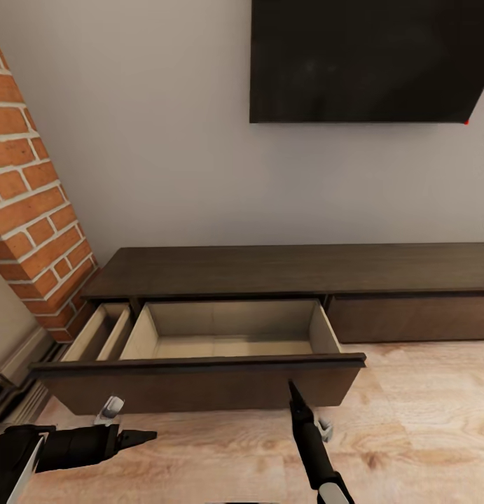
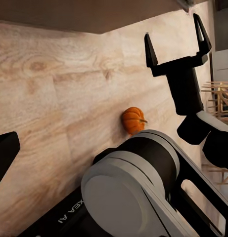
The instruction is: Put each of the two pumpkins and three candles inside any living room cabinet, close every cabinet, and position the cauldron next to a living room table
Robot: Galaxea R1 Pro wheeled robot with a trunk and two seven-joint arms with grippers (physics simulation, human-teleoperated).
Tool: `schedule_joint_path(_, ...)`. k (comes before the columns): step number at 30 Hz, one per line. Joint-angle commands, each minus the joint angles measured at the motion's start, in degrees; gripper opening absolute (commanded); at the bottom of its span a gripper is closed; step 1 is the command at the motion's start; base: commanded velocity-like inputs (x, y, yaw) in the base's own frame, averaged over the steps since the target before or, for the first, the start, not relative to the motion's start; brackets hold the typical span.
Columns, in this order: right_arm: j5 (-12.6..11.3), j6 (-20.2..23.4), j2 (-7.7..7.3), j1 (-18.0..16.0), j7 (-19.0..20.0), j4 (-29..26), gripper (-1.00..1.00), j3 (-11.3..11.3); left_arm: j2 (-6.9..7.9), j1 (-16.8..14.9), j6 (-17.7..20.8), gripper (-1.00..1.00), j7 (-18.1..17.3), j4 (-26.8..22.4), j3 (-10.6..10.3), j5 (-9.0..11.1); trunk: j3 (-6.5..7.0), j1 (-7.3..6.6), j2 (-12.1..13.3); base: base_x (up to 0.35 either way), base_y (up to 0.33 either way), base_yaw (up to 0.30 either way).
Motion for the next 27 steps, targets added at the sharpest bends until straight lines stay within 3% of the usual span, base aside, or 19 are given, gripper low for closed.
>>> schedule_joint_path(1,0.02,0.26,-0.01,0.00,-0.02,0.00,1.00,0.08,-0.01,0.00,0.00,1.00,0.00,0.01,-0.01,0.00,0.00,0.00,0.00,-0.319,0.000,0.000)
schedule_joint_path(8,0.43,7.17,-0.39,0.04,-0.06,-0.01,1.00,0.49,-0.07,0.00,0.00,1.00,0.00,0.00,-0.02,0.00,0.00,0.00,0.00,-0.099,0.000,0.000)
schedule_joint_path(15,0.59,16.20,-1.36,0.42,-0.09,0.00,1.00,0.33,-0.29,0.00,0.00,1.00,0.16,0.01,-0.03,-0.44,1.55,-0.18,0.09,-0.005,0.000,0.000)
schedule_joint_path(18,0.66,22.53,-3.68,2.01,-0.14,0.08,1.00,0.30,-0.36,0.00,0.00,1.00,0.27,0.01,-0.03,-0.56,2.13,-0.65,0.91,0.000,0.000,0.000)
schedule_joint_path(22,0.62,25.91,-6.62,4.65,-0.24,3.43,1.00,0.10,-0.38,0.01,0.00,1.00,0.63,0.03,-0.18,-1.11,2.85,-1.52,2.51,0.000,0.000,0.000)
schedule_joint_path(27,0.47,28.00,-8.82,5.30,-0.28,10.72,1.00,-0.11,-0.85,0.00,0.00,1.00,0.83,0.09,-1.47,-4.53,3.75,-2.62,4.52,0.000,0.000,0.000)
